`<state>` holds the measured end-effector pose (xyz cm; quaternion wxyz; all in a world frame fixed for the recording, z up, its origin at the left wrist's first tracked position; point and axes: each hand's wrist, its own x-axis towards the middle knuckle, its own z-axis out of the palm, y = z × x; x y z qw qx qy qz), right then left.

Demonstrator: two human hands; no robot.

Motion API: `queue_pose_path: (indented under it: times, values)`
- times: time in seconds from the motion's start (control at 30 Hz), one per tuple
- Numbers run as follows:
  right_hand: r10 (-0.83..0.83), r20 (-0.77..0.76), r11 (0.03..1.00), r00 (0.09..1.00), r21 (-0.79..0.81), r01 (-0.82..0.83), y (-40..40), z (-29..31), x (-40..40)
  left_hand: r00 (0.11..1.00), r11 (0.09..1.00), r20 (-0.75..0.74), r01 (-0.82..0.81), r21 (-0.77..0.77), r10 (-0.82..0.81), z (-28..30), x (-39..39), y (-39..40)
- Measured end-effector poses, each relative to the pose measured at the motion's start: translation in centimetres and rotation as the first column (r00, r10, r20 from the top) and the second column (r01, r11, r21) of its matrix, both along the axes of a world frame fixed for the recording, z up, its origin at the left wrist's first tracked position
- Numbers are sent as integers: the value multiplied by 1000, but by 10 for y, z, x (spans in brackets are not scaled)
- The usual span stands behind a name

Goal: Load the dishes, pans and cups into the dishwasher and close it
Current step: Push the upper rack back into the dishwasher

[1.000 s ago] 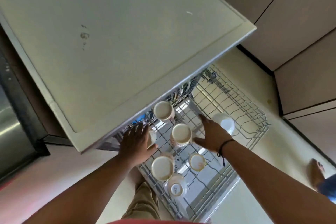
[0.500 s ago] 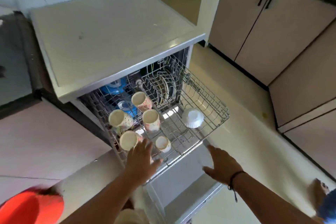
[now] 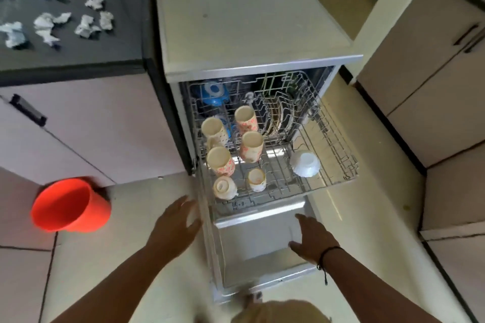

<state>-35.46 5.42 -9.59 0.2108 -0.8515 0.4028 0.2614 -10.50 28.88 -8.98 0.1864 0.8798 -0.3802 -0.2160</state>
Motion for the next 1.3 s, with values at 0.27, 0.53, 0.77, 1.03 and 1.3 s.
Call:
queue_pose_path:
  times: [0.27, 0.53, 0.77, 1.03, 1.3]
  values:
    - [-334, 97, 924, 937, 230, 306, -58, -18, 11, 356, 601, -680, -784, 156, 641, -20, -34, 2]
    - [-931, -171, 68, 324, 788, 611, -158, -48, -4, -373, 177, -801, -848, 499, 468, -63, -102, -100]
    - [-950, -297, -310, -95, 867, 391, -169, -83, -16, -539, -44, -842, -842, 538, 24, -67, -116, -178]
    - [-961, -250, -269, -117, 944, 193, -160, -121, -25, -464, -268, -872, -830, 489, -155, -77, -132, -200]
    - [-966, -168, -202, -197, 965, 168, -168, -138, -13, -450, -251, -843, -815, 523, -294, -81, -118, -195]
